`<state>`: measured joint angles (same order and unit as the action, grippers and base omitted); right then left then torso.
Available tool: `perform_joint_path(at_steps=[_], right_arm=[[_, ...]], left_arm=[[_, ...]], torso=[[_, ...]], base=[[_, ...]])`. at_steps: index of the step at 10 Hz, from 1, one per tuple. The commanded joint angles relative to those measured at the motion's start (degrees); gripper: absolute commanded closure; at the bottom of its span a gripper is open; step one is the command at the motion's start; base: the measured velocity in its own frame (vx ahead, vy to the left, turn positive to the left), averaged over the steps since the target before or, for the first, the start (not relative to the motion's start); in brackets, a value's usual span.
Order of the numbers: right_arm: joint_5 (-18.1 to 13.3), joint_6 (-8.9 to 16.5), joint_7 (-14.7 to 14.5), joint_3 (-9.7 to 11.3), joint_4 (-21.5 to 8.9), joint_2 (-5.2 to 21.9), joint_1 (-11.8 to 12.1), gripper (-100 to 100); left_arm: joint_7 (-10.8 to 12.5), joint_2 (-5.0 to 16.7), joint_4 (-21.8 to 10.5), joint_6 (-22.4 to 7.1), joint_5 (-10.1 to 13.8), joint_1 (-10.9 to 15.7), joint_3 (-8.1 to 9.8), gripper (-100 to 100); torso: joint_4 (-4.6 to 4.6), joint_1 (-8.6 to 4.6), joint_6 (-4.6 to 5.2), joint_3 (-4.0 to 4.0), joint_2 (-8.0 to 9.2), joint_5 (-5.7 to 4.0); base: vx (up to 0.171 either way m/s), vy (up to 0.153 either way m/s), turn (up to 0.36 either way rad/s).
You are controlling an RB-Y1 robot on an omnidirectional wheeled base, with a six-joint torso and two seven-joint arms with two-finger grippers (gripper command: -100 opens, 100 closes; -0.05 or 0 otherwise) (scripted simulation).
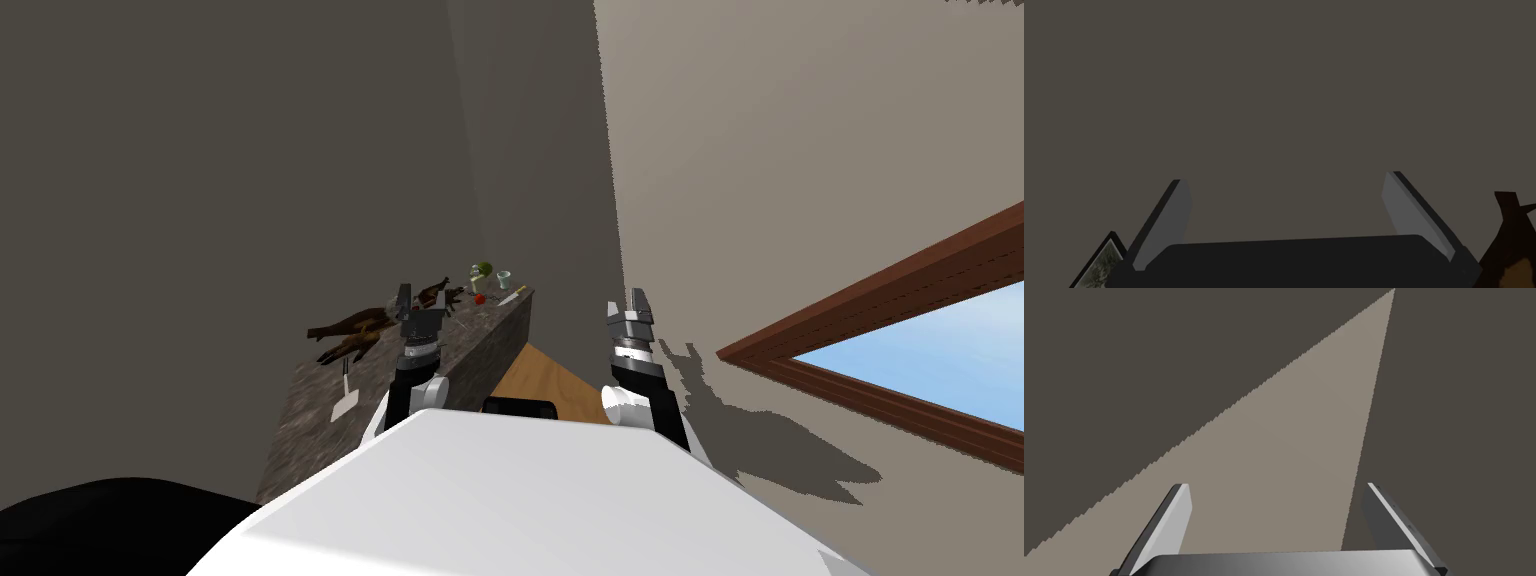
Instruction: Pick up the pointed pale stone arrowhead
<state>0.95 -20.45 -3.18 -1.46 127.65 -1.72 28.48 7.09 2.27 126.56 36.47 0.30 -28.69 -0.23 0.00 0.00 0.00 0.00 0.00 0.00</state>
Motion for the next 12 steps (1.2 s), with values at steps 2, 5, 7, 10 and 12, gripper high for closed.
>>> perform_joint_path(at_steps=[2,5,7,10,12], right_arm=[[0.0,0.0,0.0,0.0,0.0,0.0,0.0,0],[0.0,0.0,0.0,0.0,0.0,0.0,0.0,0],[0.0,0.0,0.0,0.0,0.0,0.0,0.0,0],[0.0,0.0,0.0,0.0,0.0,0.0,0.0,0],[0.0,0.0,0.0,0.0,0.0,0.0,0.0,0]], left_arm=[[0.6,3.3,0.2,-4.0,1.7,1.0,-0.12,-100],[1.1,5.5,0.2,-8.2,3.4,2.1,-0.18,-100],[1.4,6.6,0.2,-11.0,4.5,2.8,-0.2,-100],[1.8,7.7,0.2,-14.9,5.6,3.5,-0.2,-100],[2.1,8.9,0.2,-18.4,6.9,4.4,-0.18,-100]], torso=[[0.01,-0.09,0.01,0.03,0.06,-0.02],[0.02,-0.12,0.01,0.05,0.08,-0.03],[0.02,-0.11,0.0,0.04,0.07,-0.03],[0.01,-0.08,0.0,0.02,0.04,-0.02],[0.01,-0.1,0.0,0.03,0.05,-0.02]], base=[[-0.031,-0.048,-0.014],[-0.025,-0.037,-0.006],[-0.015,-0.026,-0.006],[-0.011,-0.022,-0.007],[-0.017,-0.028,-0.01]])
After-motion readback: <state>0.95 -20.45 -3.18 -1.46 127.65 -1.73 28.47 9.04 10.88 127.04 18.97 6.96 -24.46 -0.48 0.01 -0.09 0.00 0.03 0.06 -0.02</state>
